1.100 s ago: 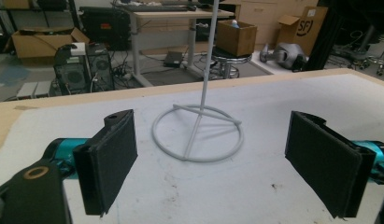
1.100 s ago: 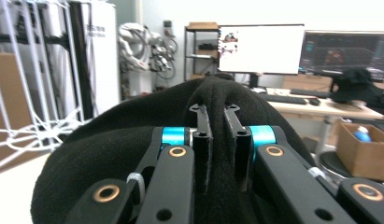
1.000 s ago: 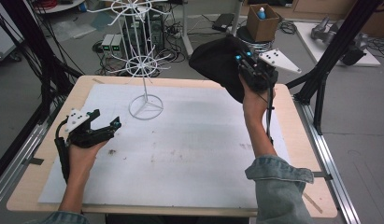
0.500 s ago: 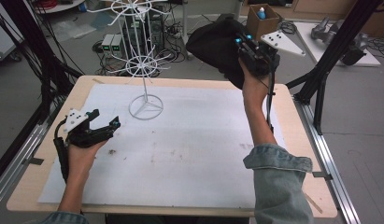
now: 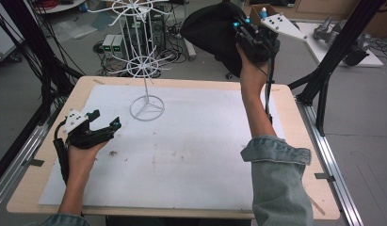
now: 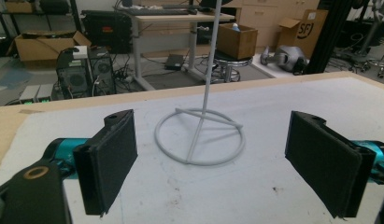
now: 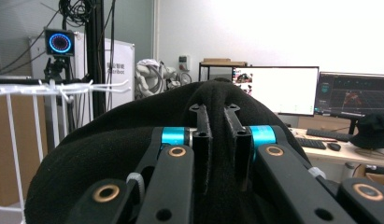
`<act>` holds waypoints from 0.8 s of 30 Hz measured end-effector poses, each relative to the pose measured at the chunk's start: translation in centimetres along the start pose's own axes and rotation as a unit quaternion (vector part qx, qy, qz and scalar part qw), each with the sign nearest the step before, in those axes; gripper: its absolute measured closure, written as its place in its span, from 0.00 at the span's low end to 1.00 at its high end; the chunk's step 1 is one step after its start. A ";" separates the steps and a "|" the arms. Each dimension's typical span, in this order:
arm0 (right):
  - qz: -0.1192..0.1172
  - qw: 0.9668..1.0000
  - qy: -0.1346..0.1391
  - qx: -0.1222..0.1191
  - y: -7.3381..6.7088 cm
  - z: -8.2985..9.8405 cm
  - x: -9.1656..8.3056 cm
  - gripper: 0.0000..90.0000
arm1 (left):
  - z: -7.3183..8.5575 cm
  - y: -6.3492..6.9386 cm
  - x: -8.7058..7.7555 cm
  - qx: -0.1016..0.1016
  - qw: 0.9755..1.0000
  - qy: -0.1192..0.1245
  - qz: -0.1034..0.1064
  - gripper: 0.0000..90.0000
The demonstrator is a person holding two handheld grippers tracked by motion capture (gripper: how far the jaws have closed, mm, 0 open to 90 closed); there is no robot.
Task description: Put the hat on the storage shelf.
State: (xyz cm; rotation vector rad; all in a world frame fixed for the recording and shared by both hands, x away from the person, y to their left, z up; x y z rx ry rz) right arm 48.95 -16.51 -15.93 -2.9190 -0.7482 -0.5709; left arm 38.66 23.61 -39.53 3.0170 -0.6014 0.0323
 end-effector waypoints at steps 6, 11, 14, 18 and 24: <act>0.004 1.000 0.008 -0.003 -0.3 -1.3 1.1 0.93 | -0.1 -0.1 0.0 0.000 1.000 0.001 0.001 0.19; 0.008 1.000 0.019 -0.006 -0.6 -2.8 2.0 0.93 | -0.1 -0.1 -0.1 -0.001 1.000 0.002 0.000 0.19; 0.010 1.000 0.028 -0.006 -0.7 -3.7 2.6 0.93 | -0.2 -0.1 -0.1 -0.003 1.000 0.005 0.000 0.19; 0.012 0.999 0.040 0.009 -1.0 -4.9 3.2 0.93 | -0.2 -0.1 -0.1 -0.004 1.000 0.004 0.002 0.19; 0.016 0.999 0.048 -0.003 -1.4 -6.2 4.4 0.93 | -0.3 -0.3 -0.2 -0.006 1.000 0.006 0.000 0.19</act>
Point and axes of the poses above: each handheld gripper's, and its own axes: x roughly forward along the jaws, z roughly out of its underside, y roughly to its right, the point moved 7 cm from there along x, roughly forward along the jaws, and after that the axes turned 13 degrees about y, right-handed, at the moved point
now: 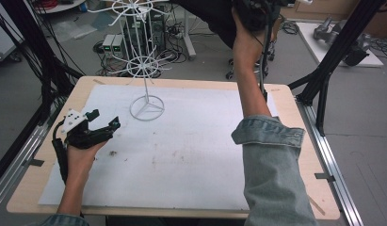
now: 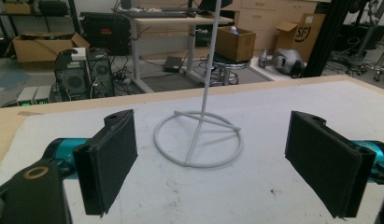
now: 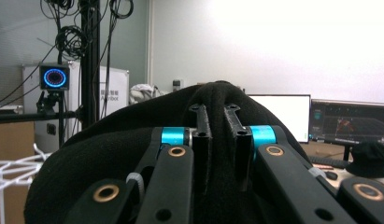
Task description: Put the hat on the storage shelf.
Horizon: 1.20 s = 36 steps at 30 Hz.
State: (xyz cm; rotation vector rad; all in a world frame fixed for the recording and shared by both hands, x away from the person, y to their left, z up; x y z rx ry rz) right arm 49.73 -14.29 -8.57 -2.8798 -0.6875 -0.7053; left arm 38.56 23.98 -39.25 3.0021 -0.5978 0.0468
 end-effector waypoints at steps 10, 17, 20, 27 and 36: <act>0.000 1.000 0.006 0.001 -1.0 -0.6 1.5 0.93 | -0.1 -0.3 -0.2 -0.005 1.000 0.004 -0.006 0.19; -0.002 1.000 0.005 0.003 -1.7 -0.4 2.4 0.93 | -0.2 -0.3 -0.2 -0.005 1.000 0.005 -0.005 0.19; -0.003 1.000 0.005 0.002 -2.0 -0.3 2.7 0.93 | -0.2 -0.4 -0.3 -0.006 1.000 0.005 -0.005 0.19; -0.007 1.000 -0.003 0.002 -2.8 0.3 3.2 0.93 | -0.2 -0.5 -0.3 -0.008 1.000 0.006 -0.006 0.19; -0.023 1.000 -0.015 -0.006 -4.3 1.6 2.7 0.93 | -0.2 -0.3 -0.3 -0.006 1.000 0.006 -0.003 0.19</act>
Point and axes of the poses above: each handheld gripper's, and its own axes: x roughly forward along the jaws, z roughly out of its underside, y roughly to its right, the point moved 7 cm from there along x, roughly forward along the jaws, and after that the axes turned 13 degrees about y, right-handed, at the moved point
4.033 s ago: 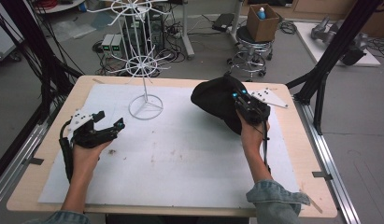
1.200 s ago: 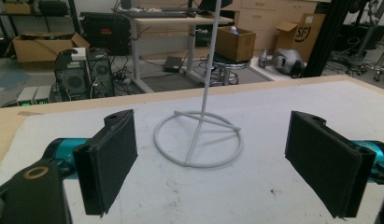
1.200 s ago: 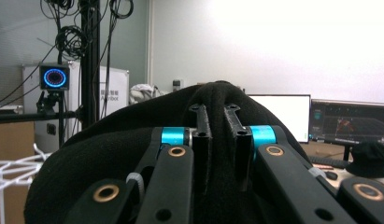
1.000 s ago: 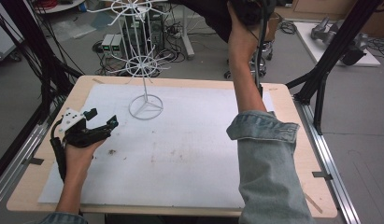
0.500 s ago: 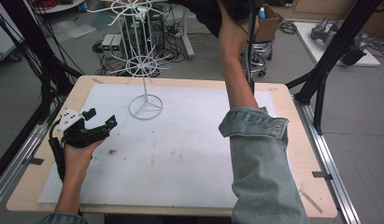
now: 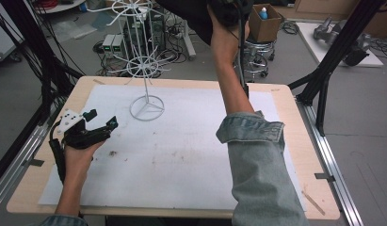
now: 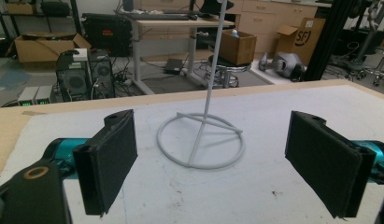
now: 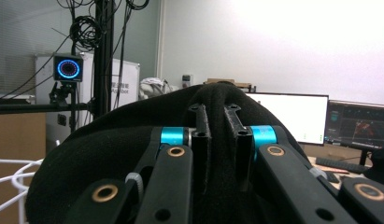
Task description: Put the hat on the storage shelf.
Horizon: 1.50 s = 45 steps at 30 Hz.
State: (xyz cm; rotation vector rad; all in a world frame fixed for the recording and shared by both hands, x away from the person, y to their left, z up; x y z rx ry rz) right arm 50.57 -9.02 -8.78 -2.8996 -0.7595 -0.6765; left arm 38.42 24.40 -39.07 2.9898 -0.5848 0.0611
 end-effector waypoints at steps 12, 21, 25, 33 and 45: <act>-0.011 1.000 -0.009 0.007 -0.5 2.1 -1.7 0.92 | 0.1 0.2 0.1 0.000 1.000 -0.004 0.002 0.19; -0.023 0.999 -0.021 0.018 -1.3 3.9 -2.9 0.92 | 0.1 0.3 0.1 0.000 1.000 -0.003 0.003 0.19; -0.032 0.999 -0.026 0.026 -1.8 4.9 -3.4 0.92 | 0.1 0.3 0.1 0.000 1.000 -0.002 0.003 0.19; -0.033 0.997 -0.044 0.047 -2.0 6.8 -4.2 0.92 | 0.1 0.3 0.1 0.003 1.000 -0.004 0.004 0.19; -0.045 0.995 -0.063 0.063 -3.1 9.3 -4.8 0.92 | 0.1 0.3 0.1 0.001 1.000 -0.002 0.004 0.19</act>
Point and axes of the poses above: each handheld gripper's, and its own axes: x roughly forward along the jaws, z roughly out of its underside, y roughly to its right, the point moved 7 cm from there along x, roughly forward along the jaws, and after that the axes turned 13 degrees about y, right-handed, at the moved point
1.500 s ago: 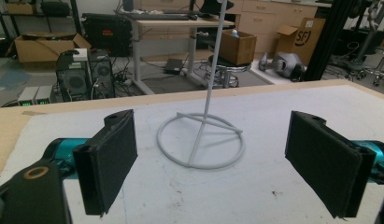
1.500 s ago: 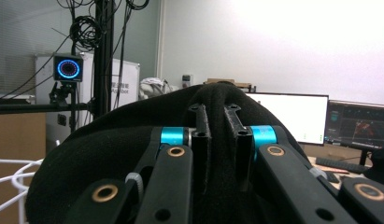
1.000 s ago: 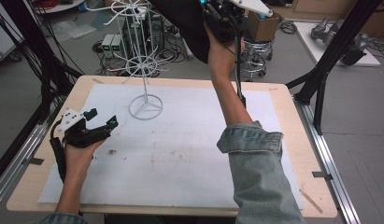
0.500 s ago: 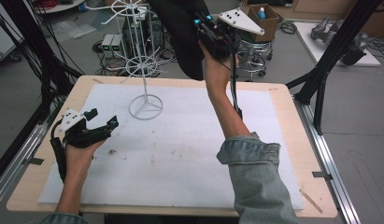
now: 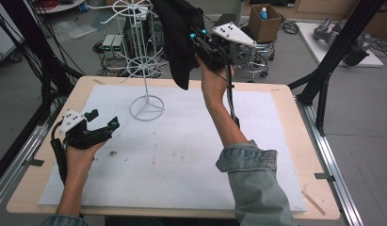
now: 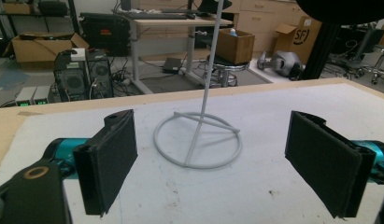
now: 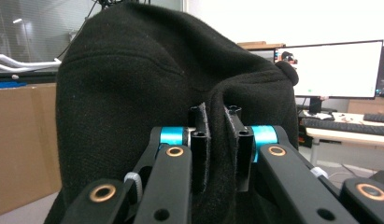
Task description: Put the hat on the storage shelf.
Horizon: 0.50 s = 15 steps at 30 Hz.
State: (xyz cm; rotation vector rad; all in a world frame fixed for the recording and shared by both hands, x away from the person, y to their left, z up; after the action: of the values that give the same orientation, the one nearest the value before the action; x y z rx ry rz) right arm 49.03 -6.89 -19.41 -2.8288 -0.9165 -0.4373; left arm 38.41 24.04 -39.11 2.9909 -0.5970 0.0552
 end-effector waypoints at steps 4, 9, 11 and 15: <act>-0.007 1.000 -0.001 0.010 -0.1 0.8 -0.1 0.90 | 0.0 0.0 0.0 0.000 1.000 -0.001 0.000 0.19; -0.015 1.000 -0.007 0.016 -0.4 1.2 -0.2 0.88 | 0.0 0.0 0.0 0.001 1.000 -0.001 0.000 0.19; -0.018 1.000 -0.008 0.018 -0.5 1.3 -0.1 0.86 | 0.0 0.0 0.0 0.001 1.000 -0.002 0.000 0.19; -0.018 0.999 -0.015 0.024 -0.7 1.5 -0.1 0.84 | 0.0 0.0 0.0 -0.001 1.000 0.000 0.000 0.19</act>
State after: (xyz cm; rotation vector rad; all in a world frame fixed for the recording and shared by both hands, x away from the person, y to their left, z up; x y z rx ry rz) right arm 48.95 -6.07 -20.87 -2.7865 -0.9706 -0.3738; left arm 38.42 24.05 -39.12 2.9896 -0.5970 0.0553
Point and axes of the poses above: each handheld gripper's, and its own axes: x roughly forward along the jaws, z roughly out of its underside, y roughly to its right, the point moved 7 cm from there along x, roughly forward along the jaws, and after that the axes turned 13 degrees about y, right-handed, at the moved point
